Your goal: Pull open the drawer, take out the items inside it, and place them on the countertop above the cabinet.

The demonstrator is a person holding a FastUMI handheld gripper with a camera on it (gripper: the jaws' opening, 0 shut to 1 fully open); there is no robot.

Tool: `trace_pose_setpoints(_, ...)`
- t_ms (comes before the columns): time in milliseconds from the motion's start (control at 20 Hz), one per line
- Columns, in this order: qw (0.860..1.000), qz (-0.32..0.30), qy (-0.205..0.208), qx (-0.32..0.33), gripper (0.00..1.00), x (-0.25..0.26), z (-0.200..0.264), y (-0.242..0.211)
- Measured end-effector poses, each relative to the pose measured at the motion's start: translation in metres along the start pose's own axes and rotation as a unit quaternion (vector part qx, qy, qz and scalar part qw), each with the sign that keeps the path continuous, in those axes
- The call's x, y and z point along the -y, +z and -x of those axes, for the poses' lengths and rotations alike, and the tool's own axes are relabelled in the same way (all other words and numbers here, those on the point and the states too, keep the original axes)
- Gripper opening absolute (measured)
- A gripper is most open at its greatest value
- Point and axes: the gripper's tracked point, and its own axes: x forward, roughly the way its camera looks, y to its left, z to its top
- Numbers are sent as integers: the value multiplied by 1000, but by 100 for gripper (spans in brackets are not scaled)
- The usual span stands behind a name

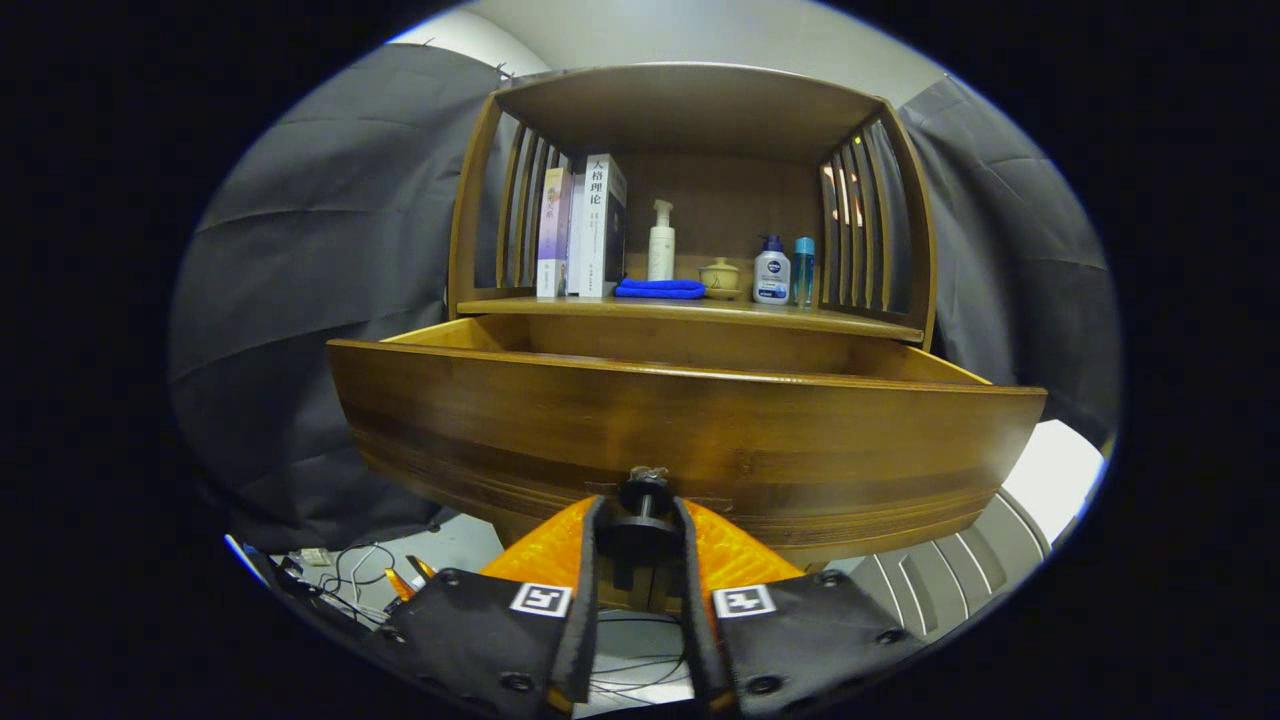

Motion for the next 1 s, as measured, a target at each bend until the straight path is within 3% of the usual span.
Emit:
trace_pose_setpoints(400,995,35,1,95,97,13,27,58)
trace_pose_setpoints(650,993,15,0,121,98,25,25,111)
trace_pose_setpoints(1000,998,-3,29,49,98,29,-18,152)
